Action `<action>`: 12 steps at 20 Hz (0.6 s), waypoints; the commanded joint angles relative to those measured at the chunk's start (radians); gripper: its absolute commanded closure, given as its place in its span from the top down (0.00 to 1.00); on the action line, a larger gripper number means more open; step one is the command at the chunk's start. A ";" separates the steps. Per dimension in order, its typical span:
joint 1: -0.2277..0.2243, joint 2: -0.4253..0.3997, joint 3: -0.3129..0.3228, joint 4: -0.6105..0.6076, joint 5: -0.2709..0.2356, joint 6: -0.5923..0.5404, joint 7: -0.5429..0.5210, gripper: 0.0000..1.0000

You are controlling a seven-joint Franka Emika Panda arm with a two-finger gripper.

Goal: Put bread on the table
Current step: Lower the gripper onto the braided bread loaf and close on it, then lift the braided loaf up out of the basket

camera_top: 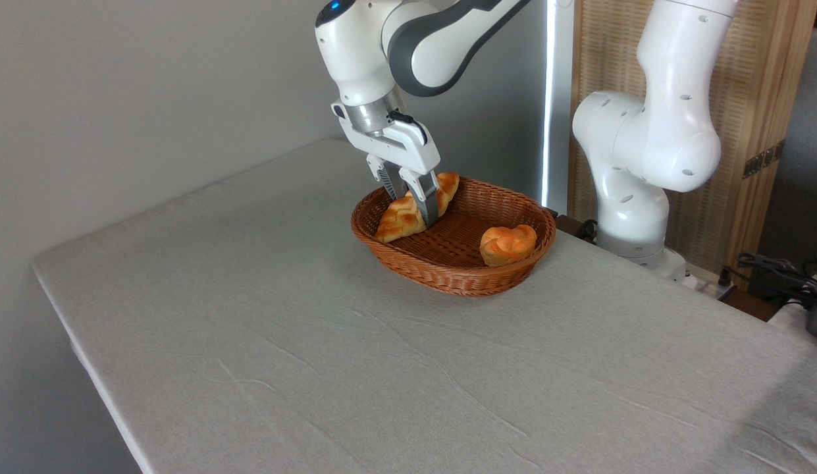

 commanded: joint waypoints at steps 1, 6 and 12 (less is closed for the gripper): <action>-0.003 0.005 0.009 -0.001 -0.006 0.004 -0.001 0.36; -0.005 -0.004 0.058 0.148 0.076 -0.313 0.071 0.36; -0.006 0.003 0.228 0.535 0.073 -0.515 0.130 0.45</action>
